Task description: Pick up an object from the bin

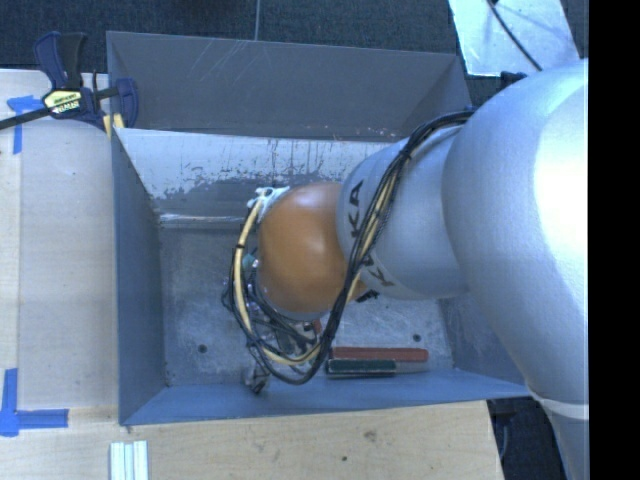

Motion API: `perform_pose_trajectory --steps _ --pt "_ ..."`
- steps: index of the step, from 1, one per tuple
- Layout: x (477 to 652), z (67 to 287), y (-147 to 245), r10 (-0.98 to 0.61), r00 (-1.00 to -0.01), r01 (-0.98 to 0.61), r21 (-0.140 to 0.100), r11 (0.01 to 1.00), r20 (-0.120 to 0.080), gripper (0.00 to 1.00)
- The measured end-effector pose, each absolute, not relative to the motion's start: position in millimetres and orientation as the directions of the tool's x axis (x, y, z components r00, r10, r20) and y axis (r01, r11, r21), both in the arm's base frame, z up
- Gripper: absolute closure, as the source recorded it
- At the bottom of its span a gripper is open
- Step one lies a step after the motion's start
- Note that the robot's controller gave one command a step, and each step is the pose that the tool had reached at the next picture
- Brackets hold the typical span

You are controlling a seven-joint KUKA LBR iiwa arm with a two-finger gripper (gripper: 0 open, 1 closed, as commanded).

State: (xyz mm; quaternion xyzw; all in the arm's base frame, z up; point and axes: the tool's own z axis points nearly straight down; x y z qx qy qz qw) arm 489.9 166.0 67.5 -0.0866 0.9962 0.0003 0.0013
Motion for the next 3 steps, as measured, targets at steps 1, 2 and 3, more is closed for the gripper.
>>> perform_pose_trajectory --steps 1,2,3 --pt "518.5 77.9 78.4 -0.281 -0.960 -0.281 -0.004 0.960 -0.005 0.00" --pt "517.1 77.6 83.7 -0.285 -0.959 -0.285 0.000 0.959 -0.004 1.00" --pt "494.9 207.6 100.6 -0.369 -0.929 -0.369 -0.002 0.929 -0.011 1.00"
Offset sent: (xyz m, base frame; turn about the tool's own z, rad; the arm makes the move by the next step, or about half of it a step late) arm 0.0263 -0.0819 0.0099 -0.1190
